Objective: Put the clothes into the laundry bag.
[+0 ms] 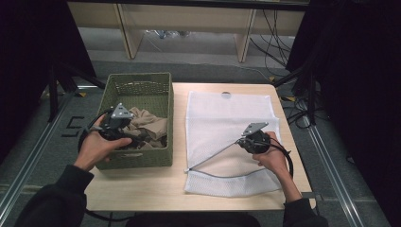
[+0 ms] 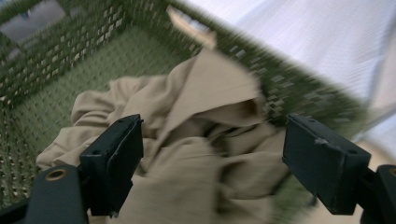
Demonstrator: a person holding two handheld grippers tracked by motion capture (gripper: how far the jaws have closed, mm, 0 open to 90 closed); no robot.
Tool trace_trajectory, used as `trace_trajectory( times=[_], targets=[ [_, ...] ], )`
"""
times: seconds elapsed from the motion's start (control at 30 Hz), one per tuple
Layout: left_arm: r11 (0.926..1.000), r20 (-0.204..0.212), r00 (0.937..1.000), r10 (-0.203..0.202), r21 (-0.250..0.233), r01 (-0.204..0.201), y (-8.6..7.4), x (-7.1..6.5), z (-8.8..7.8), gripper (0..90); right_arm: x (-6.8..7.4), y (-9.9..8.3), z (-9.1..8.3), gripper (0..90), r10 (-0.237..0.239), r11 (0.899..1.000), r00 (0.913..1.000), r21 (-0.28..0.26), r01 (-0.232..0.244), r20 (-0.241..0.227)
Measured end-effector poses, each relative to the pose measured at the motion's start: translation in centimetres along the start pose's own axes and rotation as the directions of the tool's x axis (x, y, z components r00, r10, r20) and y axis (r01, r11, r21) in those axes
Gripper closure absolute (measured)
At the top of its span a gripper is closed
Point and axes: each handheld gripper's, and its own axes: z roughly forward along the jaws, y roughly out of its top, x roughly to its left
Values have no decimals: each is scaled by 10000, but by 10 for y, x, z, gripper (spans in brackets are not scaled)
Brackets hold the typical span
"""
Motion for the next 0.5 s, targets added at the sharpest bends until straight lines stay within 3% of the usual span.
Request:
trace_trajectory(
  times=[0.03, 0.13, 0.17, 0.2, 0.23, 0.27, 0.3, 0.33, 0.37, 0.43, 0.47, 0.5],
  targets=[
    [10000, 0, 10000, 0, 0, 0, 0, 0, 0, 202, 0, 0, 0, 899, -11, 10000, 10000, -17, 11, 0],
    [9986, 342, 9992, -218, 495, 201, 1, 15, 27, 208, 0, 0, 0, 898, 7, 10000, 10000, -12, -7, -52],
    [9986, 355, 9994, -59, 521, 41, 2, 17, 33, 206, -1, 0, 1, 898, -148, 9999, 9999, 12, 148, -63],
    [9986, 355, 9994, -59, 521, 41, 2, 17, 33, 206, 1, 0, 1, 898, 7, 10000, 10000, 66, -7, -42],
    [9964, 486, 9985, 234, 804, -272, 4, 20, 37, 206, 1, 0, 1, 898, 7, 10000, 10000, 66, -7, -42],
    [9969, 636, 9978, 181, 748, -229, 5, 21, 43, 206, 1, 0, 1, 898, -8, 10000, 10000, 80, 8, -26],
    [9955, 764, 9960, 470, 782, -529, 7, 22, 48, 203, 0, 0, 1, 899, -102, 9999, 9999, 44, 103, -33],
    [9933, 1112, 9928, 454, 1005, -567, 8, 22, 53, 197, -1, 0, 2, 898, -270, 9996, 9996, 10, 270, -49],
    [9923, 1202, 9915, 488, 1074, -619, 9, 21, 59, 199, 1, 0, 2, 899, -120, 9999, 9999, 83, 121, -57],
    [9848, 1406, 9878, 675, 1497, -886, 10, 19, 67, 202, 1, 0, 2, 899, -153, 9999, 9999, 60, 154, -66],
    [9767, 1611, 9826, 920, 1773, -1205, 10, 20, 71, 202, 1, 0, 2, 899, -153, 9999, 9999, 60, 154, -66],
    [9732, 1649, 9821, 913, 1944, -1232, 9, 20, 80, 198, 1, 0, 2, 898, -165, 9998, 9998, 90, 166, -81]
  ],
)
